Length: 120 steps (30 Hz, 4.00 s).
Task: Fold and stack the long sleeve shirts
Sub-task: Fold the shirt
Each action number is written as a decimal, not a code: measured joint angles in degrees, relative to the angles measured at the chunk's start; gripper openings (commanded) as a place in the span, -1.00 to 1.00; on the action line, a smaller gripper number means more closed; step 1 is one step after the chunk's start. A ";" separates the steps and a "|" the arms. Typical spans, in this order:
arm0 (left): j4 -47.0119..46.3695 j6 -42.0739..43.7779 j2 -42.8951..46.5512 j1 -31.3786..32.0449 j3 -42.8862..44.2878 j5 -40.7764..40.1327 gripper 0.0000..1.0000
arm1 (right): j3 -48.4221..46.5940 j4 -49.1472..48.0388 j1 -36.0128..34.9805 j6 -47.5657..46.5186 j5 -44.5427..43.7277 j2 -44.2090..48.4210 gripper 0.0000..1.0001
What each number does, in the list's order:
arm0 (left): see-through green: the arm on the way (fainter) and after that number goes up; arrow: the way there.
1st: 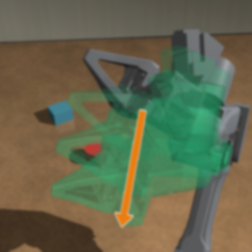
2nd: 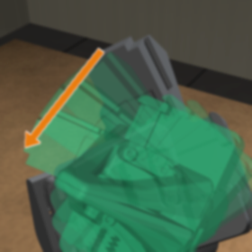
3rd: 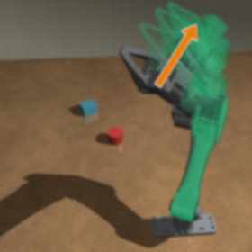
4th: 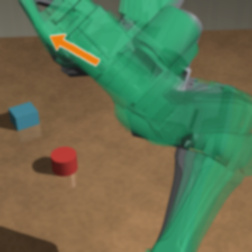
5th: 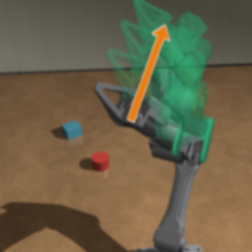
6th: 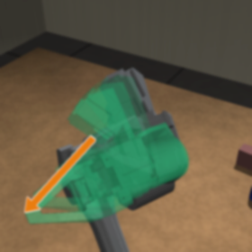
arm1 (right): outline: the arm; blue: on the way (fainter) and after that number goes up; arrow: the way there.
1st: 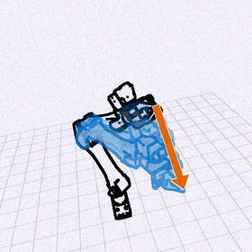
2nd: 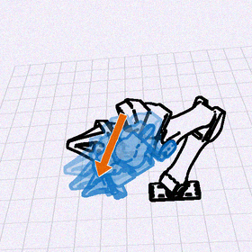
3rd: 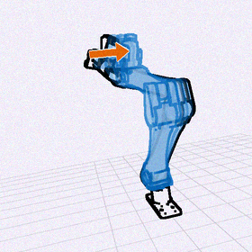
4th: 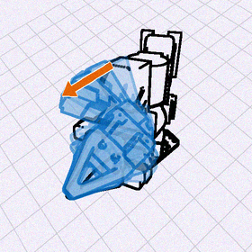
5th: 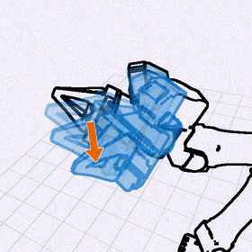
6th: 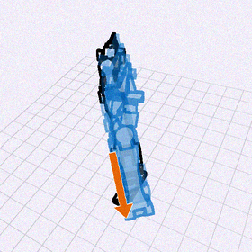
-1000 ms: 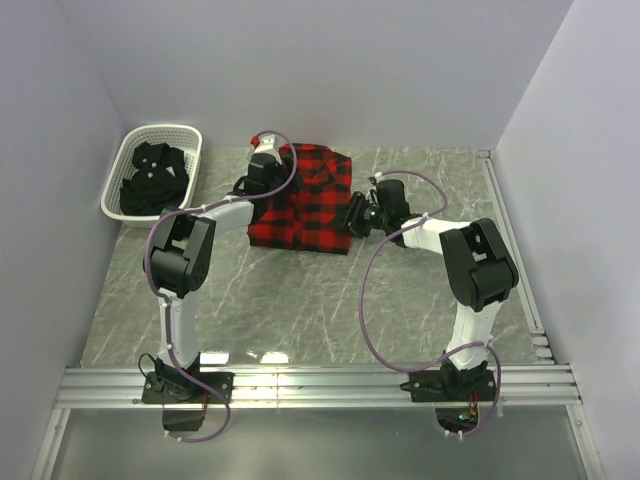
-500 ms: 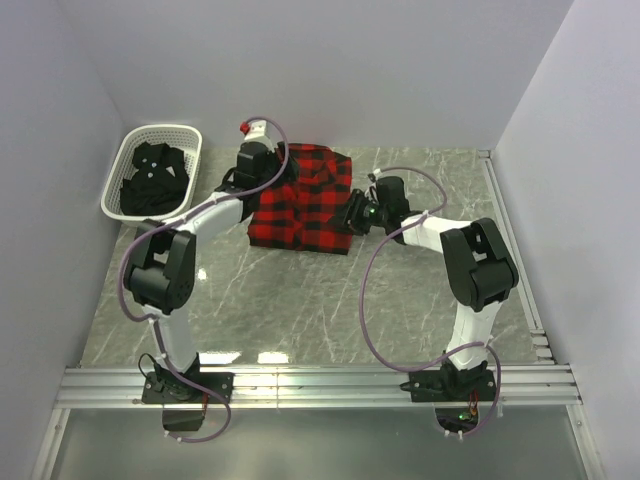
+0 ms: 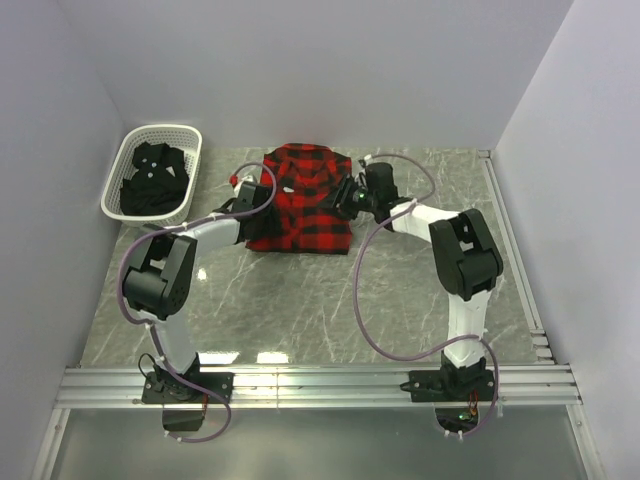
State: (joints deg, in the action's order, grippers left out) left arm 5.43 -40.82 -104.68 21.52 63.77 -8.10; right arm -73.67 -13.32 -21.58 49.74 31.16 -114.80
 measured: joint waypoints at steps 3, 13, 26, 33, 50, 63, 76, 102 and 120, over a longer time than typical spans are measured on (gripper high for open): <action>1.18 -1.42 0.44 0.00 -1.57 -0.55 0.26 | 2.62 -0.04 -0.79 1.36 0.04 -0.55 -0.12; -0.59 -5.18 5.44 0.02 -8.76 -0.39 0.27 | 15.41 -2.19 -2.91 4.74 0.52 0.76 -0.12; 5.14 -5.81 19.89 5.22 -16.20 1.27 0.43 | 30.97 3.41 -4.22 2.60 0.20 15.78 -0.12; 12.35 -0.57 28.79 5.09 -12.55 -2.23 0.78 | 25.11 9.88 -4.33 -1.79 -5.44 22.03 -0.13; 11.41 15.26 50.62 2.95 -13.75 -22.14 0.99 | 1.11 2.43 -7.63 1.66 -6.60 -1.64 -0.17; 11.41 16.15 49.83 2.80 -14.71 -22.29 0.99 | -4.13 3.56 -10.49 1.14 -8.22 -9.33 -0.10; 11.32 16.17 49.83 2.78 -14.71 -22.23 0.99 | -6.43 6.12 -11.78 -3.82 -10.38 -10.29 -1.00; 11.15 16.22 49.77 2.78 -14.80 -22.12 0.97 | 1.29 10.51 -16.15 -6.23 -33.70 2.32 -0.54; 13.03 14.78 40.81 2.78 -13.75 -10.58 0.90 | 11.04 14.91 -11.04 -3.67 -29.00 16.15 -0.07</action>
State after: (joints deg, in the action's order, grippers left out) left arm 18.46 -26.04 -63.88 24.29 50.02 -18.68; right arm -62.63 1.58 -32.62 46.06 2.15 -98.65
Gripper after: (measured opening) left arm 0.980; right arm 0.478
